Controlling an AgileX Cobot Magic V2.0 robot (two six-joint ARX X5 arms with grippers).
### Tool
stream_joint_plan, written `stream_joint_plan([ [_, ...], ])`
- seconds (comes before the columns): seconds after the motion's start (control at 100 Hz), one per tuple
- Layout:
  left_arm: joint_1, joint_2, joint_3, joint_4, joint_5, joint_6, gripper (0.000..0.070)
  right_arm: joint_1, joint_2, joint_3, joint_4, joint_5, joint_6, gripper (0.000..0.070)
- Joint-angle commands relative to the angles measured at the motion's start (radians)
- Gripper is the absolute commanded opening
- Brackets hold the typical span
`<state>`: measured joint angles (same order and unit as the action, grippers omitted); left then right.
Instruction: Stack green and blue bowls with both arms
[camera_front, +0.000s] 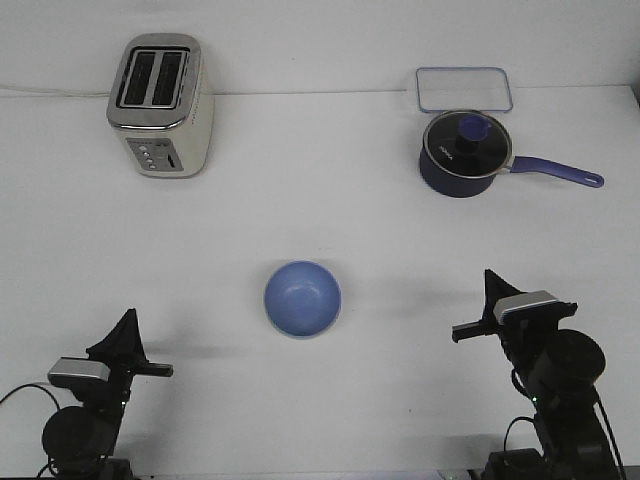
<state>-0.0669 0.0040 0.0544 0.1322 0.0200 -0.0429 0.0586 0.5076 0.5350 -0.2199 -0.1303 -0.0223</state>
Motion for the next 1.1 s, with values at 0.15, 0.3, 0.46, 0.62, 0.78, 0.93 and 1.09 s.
stream_joint_plan([
  [0.15, 0.024, -0.001, -0.023, 0.047, -0.005, 0.005, 0.0011, 0.002, 0.004, 0.002, 0.011, 0.001, 0.007, 0.0000],
  [0.3, 0.029, -0.001, -0.040, 0.079, -0.005, 0.005, 0.0011, 0.002, 0.003, 0.002, 0.011, 0.001, 0.007, 0.0000],
  [0.46, 0.028, -0.001, -0.040, 0.079, -0.005, 0.004, 0.0011, 0.002, 0.004, 0.002, 0.011, 0.001, 0.007, 0.0000],
  [0.62, 0.028, -0.001, -0.040, 0.079, -0.005, 0.004, 0.0011, 0.002, 0.004, 0.002, 0.011, 0.001, 0.006, 0.0000],
  [0.78, 0.028, -0.001, -0.040, 0.079, -0.005, 0.004, 0.0011, 0.002, 0.004, 0.002, 0.011, 0.001, 0.006, 0.0000],
  [0.93, 0.028, -0.001, -0.040, 0.079, -0.005, 0.004, 0.0011, 0.002, 0.004, 0.002, 0.011, 0.001, 0.006, 0.0000],
  [1.09, 0.028, -0.001, -0.040, 0.079, -0.005, 0.004, 0.0011, 0.002, 0.004, 0.002, 0.011, 0.001, 0.007, 0.0000],
])
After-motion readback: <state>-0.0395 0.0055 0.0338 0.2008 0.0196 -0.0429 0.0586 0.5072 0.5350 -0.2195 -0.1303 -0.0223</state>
